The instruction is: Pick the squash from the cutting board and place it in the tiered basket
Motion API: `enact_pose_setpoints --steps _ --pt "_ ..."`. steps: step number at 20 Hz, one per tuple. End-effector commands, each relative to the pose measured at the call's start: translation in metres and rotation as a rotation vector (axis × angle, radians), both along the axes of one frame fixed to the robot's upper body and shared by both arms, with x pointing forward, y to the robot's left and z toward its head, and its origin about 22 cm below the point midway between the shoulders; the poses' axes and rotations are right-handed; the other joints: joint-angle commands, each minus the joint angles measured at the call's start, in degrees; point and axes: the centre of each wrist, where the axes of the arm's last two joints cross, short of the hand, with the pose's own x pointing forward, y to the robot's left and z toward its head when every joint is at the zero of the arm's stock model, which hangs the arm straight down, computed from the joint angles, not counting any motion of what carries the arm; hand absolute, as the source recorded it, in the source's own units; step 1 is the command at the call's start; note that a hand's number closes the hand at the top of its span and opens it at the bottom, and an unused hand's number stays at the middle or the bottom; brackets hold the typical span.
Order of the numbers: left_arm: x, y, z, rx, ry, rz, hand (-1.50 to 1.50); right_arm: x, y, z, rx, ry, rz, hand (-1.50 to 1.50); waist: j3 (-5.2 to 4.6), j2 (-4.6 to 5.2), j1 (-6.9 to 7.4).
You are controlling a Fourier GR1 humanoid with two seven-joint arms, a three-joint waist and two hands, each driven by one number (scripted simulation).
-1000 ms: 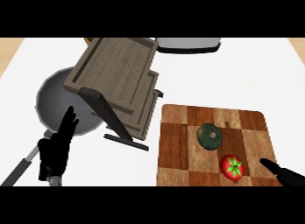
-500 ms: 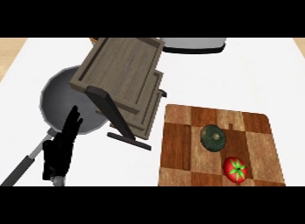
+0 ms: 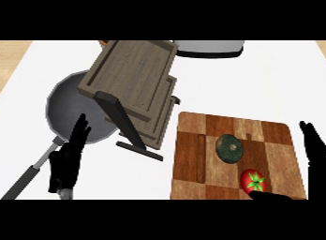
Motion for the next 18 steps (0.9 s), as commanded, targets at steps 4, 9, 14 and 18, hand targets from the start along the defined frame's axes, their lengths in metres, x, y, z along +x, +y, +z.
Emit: enact_pose_setpoints --steps 4,9,14,18 --pt "-0.009 0.014 -0.020 -0.009 0.096 0.031 0.00 0.019 0.041 -0.015 -0.131 0.205 -0.087 -1.50 -0.36 0.42 -0.15" --pt "-0.002 0.017 -0.005 -0.002 0.090 0.038 0.00 0.039 0.048 -0.015 -0.148 0.280 -0.092 -1.50 -0.23 0.27 -0.64" --pt "-0.007 0.011 -0.012 0.003 0.102 0.023 0.00 0.063 0.075 -0.026 -0.097 0.295 -0.064 -1.50 -0.16 0.27 -0.61" --pt "-0.004 0.019 -0.017 0.007 0.095 0.033 0.00 0.069 0.096 -0.024 -0.115 0.331 -0.055 -1.50 -0.20 0.22 -0.83"
